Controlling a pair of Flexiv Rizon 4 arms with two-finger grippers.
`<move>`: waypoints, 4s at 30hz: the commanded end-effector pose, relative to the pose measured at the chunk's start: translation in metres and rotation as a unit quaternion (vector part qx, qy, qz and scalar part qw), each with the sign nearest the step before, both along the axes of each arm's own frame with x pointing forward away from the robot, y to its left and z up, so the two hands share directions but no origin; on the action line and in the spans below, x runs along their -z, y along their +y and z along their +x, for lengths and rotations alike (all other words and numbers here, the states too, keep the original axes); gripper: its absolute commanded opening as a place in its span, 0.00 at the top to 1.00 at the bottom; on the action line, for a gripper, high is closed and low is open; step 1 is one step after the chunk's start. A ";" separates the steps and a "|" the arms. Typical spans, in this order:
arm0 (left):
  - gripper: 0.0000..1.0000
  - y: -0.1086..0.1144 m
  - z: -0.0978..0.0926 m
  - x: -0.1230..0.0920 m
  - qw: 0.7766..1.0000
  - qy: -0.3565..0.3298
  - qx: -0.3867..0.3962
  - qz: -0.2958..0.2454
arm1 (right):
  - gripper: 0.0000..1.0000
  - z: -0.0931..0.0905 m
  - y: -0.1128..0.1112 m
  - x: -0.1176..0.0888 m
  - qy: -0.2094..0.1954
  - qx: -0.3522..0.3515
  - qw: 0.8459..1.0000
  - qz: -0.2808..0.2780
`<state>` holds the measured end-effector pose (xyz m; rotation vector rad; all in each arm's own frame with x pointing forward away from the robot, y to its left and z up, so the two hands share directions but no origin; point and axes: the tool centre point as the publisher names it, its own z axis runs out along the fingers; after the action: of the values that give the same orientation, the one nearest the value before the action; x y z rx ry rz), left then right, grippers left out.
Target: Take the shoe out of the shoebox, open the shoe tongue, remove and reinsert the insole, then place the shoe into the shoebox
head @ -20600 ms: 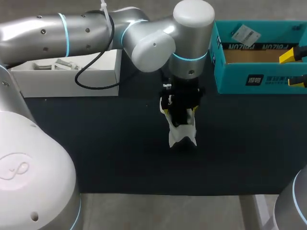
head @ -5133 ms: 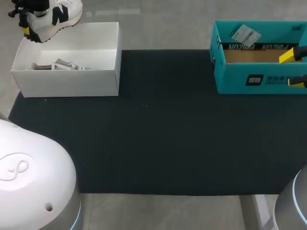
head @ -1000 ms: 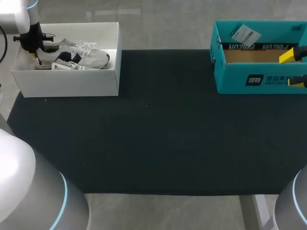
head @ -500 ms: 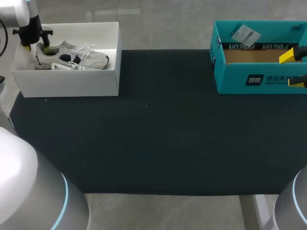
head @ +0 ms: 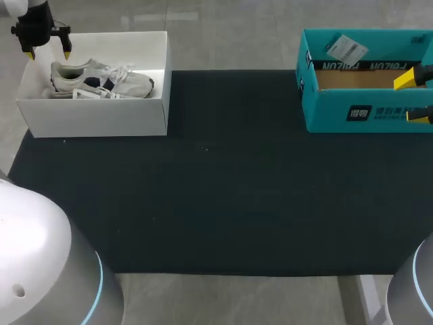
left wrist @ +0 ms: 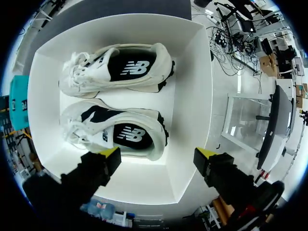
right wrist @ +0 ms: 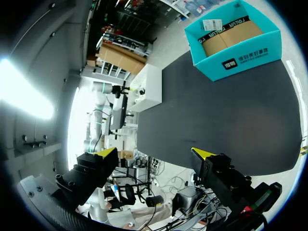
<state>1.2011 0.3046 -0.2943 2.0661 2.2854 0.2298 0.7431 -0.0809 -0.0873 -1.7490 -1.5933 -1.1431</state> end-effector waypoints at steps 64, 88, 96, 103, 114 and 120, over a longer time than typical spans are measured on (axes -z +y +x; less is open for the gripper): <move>0.62 0.008 -0.115 0.061 0.998 0.049 0.029 -0.009 | 0.00 0.000 0.000 0.000 0.001 0.000 1.000 -0.001; 1.00 0.008 -0.112 0.078 0.996 0.058 0.065 -0.011 | 0.00 0.000 0.000 0.000 0.001 0.000 1.000 -0.001; 1.00 0.009 -0.112 0.062 0.995 0.059 0.075 -0.018 | 0.00 0.000 0.000 0.000 0.001 0.000 1.000 -0.001; 1.00 0.004 -0.108 0.037 0.995 0.054 0.080 -0.020 | 0.00 0.000 0.000 0.000 0.001 0.000 1.000 -0.001; 1.00 -0.008 -0.103 -0.021 0.996 0.042 0.070 -0.030 | 0.00 0.000 0.000 0.000 0.001 0.000 1.000 -0.001; 1.00 -0.013 -0.105 -0.051 0.997 0.041 0.063 -0.024 | 0.00 0.000 0.000 0.000 0.001 0.000 1.000 -0.001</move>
<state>1.1019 0.2947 -0.2633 2.2186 2.1622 0.0725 0.7431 -0.0808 -0.0872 -1.7495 -1.5926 -1.1433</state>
